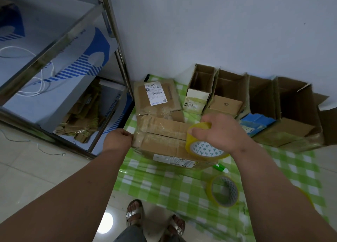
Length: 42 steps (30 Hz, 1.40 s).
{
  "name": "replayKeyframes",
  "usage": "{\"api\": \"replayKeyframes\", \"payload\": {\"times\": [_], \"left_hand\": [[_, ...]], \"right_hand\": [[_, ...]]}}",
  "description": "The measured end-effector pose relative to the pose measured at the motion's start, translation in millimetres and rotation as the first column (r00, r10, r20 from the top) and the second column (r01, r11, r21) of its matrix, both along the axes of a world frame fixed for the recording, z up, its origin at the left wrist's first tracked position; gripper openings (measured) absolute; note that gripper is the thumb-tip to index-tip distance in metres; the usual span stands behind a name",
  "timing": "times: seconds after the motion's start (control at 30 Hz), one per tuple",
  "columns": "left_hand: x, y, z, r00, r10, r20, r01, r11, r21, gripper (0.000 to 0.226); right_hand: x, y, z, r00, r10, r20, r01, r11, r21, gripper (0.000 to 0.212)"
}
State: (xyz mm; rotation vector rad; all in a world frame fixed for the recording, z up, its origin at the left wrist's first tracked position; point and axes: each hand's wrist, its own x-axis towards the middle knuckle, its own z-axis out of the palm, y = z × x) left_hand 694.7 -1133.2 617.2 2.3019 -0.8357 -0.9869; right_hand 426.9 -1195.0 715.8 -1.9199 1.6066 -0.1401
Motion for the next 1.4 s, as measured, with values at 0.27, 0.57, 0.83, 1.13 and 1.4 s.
{"api": "replayKeyframes", "payload": {"times": [0.27, 0.57, 0.83, 1.13, 1.4], "left_hand": [[-14, -10, 14, 0.989, -0.148, -0.017, 0.149, 0.973, 0.174, 0.068], [-22, -14, 8, 0.947, -0.267, 0.178, 0.236, 0.955, 0.179, 0.064], [-23, -18, 3, 0.925, -0.299, 0.236, 0.263, 0.949, 0.175, 0.058], [-26, -21, 17, 0.850, -0.292, 0.438, 0.203, 0.950, 0.238, 0.054], [-68, -5, 10, 0.545, -0.622, 0.562, 0.665, 0.729, 0.162, 0.067]], "right_hand": [[5, -3, 4, 1.000, 0.025, -0.013, -0.025, 1.000, -0.012, 0.045], [-5, 0, 5, 0.994, 0.041, 0.098, -0.045, 0.998, 0.034, 0.056], [-44, 8, -14, 0.771, -0.380, 0.511, 0.144, 0.886, 0.442, 0.066], [-40, 16, -23, 0.728, -0.359, 0.584, 0.118, 0.905, 0.410, 0.069], [-36, 17, -12, 0.842, -0.187, 0.506, 0.063, 0.966, 0.252, 0.075]]}}
